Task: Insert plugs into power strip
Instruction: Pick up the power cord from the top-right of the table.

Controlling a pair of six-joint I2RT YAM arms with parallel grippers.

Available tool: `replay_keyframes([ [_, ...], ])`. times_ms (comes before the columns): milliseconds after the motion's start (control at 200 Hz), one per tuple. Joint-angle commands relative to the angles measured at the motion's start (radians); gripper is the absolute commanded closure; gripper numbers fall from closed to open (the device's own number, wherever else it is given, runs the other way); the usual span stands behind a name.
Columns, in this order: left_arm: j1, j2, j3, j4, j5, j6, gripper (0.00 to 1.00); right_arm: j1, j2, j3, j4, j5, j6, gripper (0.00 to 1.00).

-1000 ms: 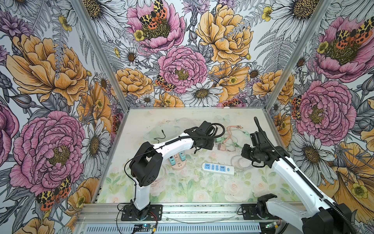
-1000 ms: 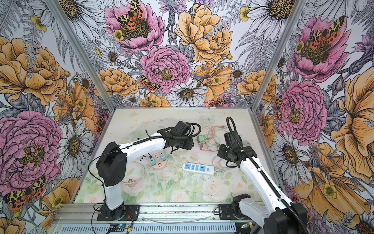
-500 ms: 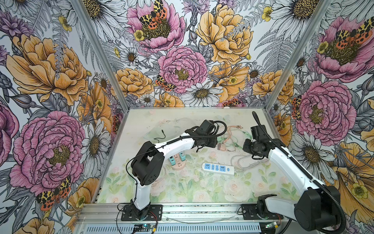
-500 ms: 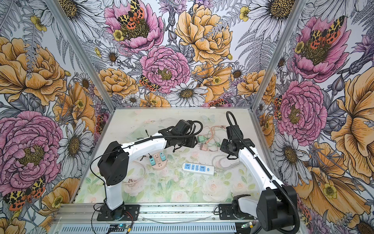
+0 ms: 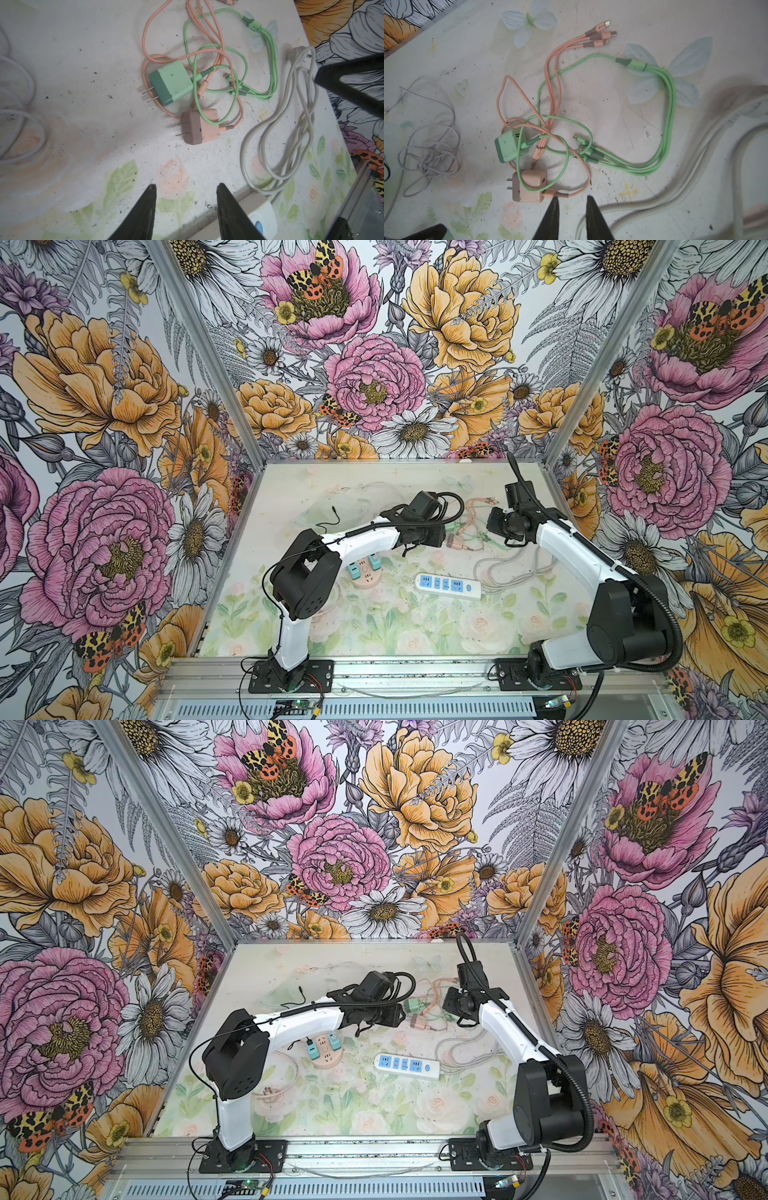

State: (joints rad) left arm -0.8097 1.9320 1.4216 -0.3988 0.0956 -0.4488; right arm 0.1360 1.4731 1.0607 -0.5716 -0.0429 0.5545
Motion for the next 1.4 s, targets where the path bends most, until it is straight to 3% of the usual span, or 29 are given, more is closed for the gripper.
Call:
replay_keyframes([
  [0, -0.008, -0.059, -0.039, 0.044, 0.011, -0.029, 0.51, 0.005, 0.047, 0.05, 0.075, -0.027, -0.014, 0.7],
  [400, -0.026, -0.182, -0.152, 0.059, -0.024, -0.05, 0.51, 0.055, 0.269, 0.185, 0.099, -0.025, -0.046, 0.67],
  [1006, -0.026, -0.167, -0.177, 0.069, -0.03, -0.074, 0.51, 0.074, 0.461, 0.348, 0.118, 0.07, -0.076, 0.68],
  [1296, -0.022, -0.164, -0.16, 0.066, -0.019, -0.074, 0.51, 0.076, 0.509, 0.38, 0.116, 0.063, -0.083, 0.81],
  [1396, -0.021, -0.198, -0.173, 0.061, -0.033, -0.075, 0.51, 0.076, 0.509, 0.383, 0.116, 0.06, -0.079, 0.93],
])
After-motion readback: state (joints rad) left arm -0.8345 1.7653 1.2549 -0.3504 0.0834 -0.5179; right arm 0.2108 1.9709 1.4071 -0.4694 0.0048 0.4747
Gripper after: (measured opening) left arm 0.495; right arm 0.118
